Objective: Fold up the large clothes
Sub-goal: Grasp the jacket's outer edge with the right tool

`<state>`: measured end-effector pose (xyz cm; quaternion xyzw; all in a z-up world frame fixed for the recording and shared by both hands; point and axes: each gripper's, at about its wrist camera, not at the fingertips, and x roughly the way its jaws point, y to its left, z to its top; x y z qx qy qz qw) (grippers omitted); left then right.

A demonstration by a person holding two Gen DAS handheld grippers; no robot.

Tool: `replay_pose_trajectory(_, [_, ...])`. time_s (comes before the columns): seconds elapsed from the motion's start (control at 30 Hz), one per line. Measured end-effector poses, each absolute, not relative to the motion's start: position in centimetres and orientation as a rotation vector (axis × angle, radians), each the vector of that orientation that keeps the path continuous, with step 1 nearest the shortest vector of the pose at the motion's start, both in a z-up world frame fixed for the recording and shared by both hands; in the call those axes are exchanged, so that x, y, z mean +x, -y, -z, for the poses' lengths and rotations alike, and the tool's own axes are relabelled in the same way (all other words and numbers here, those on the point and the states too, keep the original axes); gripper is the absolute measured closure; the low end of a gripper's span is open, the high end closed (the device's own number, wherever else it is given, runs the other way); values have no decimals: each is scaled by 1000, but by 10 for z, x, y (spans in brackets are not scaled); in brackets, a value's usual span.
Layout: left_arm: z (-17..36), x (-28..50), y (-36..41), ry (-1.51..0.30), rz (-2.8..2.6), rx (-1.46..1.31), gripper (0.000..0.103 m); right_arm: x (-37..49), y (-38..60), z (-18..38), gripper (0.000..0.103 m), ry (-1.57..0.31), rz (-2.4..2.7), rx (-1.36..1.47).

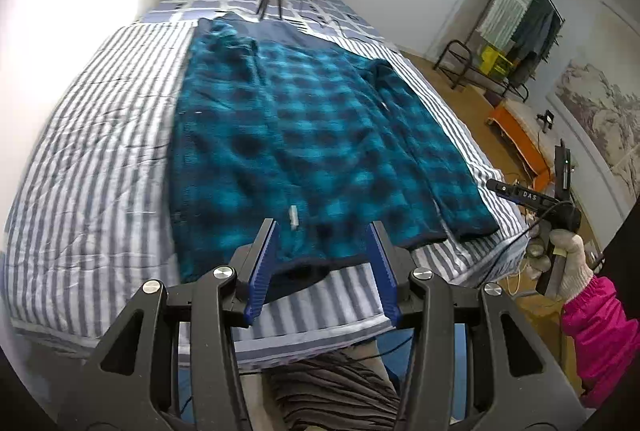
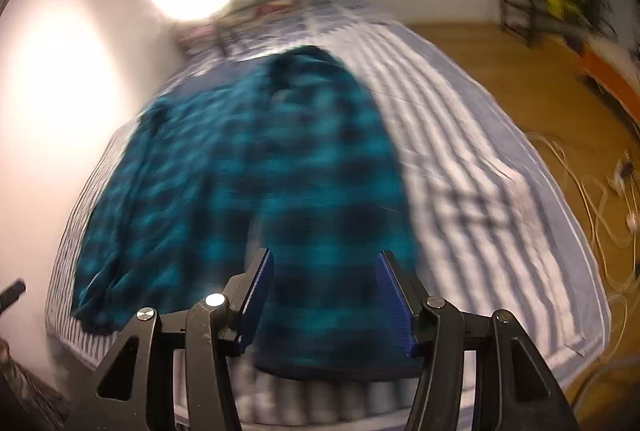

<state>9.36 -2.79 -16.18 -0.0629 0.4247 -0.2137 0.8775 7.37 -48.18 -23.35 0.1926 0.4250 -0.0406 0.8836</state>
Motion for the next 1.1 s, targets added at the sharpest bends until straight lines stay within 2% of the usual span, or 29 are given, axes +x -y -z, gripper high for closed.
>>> replay_pose_trajectory(0.23, [165,104,70,-903,489,-86,57,74,519,269,46,-960,87,545])
replay_pose_trajectory(0.3, [170,109,80,-919,499,-82,57,74,520,277,49,-980,83,549])
replay_pose_trajectory(0.33, [172,111,85,-925,501,-79,57,74,520,279,52,-987,76,547])
replay_pose_trajectory(0.4, [176,113,95,-938,509,-68,57,76,515,281,65,-999,45,529])
replay_pose_trajectory(0.53, [182,118,106,-951,518,-57,57,84,504,283,75,-1020,-2,467])
replay_pose_trajectory(0.6, [185,120,108,-957,520,-63,57,85,504,282,95,-1029,-20,473])
replay_pose_trajectory(0.67, [188,124,111,-965,524,-74,57,84,506,278,101,-1012,-29,497])
replay_pose_trajectory(0.87, [196,132,121,-983,557,-93,57,83,510,246,103,-913,-53,592])
replay_pose_trajectory(1.1, [204,146,108,-1014,568,-254,57,107,453,190,103,-810,-178,449])
